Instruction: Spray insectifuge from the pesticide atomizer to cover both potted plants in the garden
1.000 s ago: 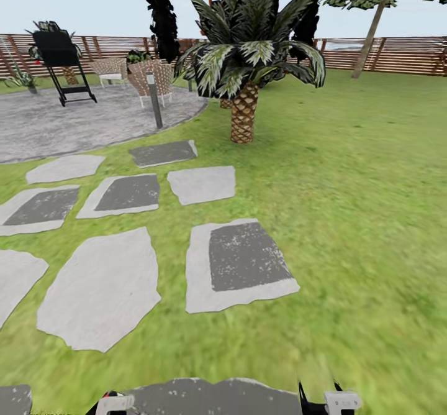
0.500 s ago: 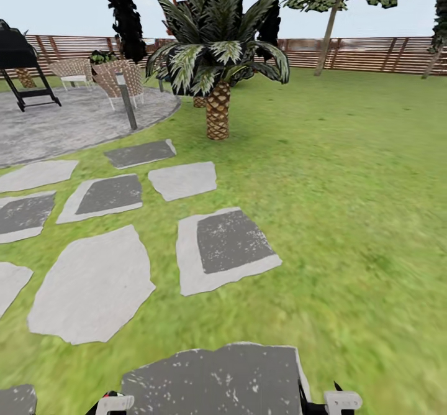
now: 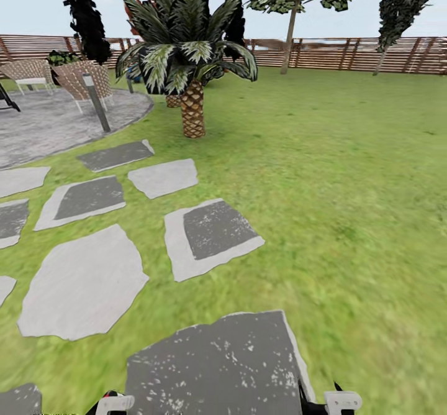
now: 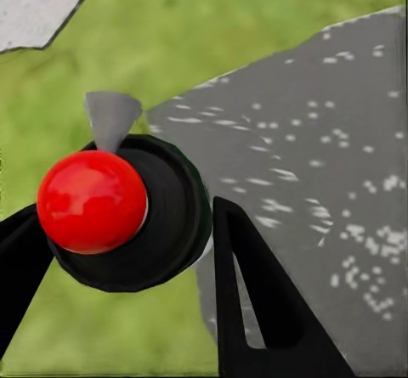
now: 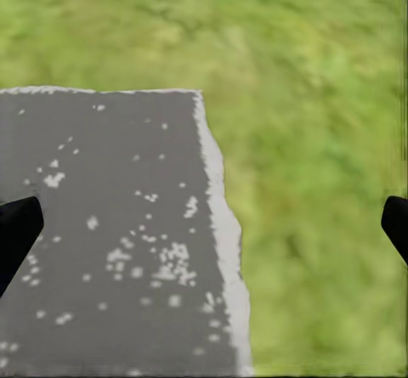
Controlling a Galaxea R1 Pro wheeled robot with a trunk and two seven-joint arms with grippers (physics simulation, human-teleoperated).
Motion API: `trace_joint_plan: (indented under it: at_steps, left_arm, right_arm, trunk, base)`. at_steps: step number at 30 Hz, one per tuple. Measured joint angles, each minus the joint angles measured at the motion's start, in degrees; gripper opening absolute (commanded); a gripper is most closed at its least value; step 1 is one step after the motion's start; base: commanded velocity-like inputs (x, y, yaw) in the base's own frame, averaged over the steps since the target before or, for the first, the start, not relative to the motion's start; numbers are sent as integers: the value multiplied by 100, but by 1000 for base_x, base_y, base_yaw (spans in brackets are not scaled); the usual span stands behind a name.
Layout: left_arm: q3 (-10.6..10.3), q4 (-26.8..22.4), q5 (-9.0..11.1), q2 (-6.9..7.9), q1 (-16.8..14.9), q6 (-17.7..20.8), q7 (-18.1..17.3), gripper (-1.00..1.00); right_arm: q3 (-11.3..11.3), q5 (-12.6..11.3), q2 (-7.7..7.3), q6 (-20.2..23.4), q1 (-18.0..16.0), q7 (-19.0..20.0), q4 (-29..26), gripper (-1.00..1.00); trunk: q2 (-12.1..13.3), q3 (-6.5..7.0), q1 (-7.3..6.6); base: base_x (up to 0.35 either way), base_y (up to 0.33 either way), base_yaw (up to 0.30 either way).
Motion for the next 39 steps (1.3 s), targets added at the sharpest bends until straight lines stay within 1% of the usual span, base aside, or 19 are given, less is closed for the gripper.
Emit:
trace_joint_plan:
  at_steps: [10,24,28,39]
  left_arm:
    - [0,0,0,0,2,0,5,-100]
    - [0,1,0,0,-4,0,10,-100]
    - [-1,2,0,0,1,0,10,-100]
    - [0,2,8,0,0,-1,10,-100]
  right_arm:
    - [0,0,0,0,0,0,0,100]
    - [-1,0,0,0,1,1,-1,100]
    - [-2,0,0,1,1,1,-2,100]
    - [-2,0,0,1,1,1,-2,100]
  trunk:
    - [0,0,0]
    - [0,0,-1]
    - [0,0,-2]
    - [0,0,-3]
  base:
    - [-311,179,-277]
    - [-269,110,-298]
    - [-105,21,-300]
    - [-8,1,-300]
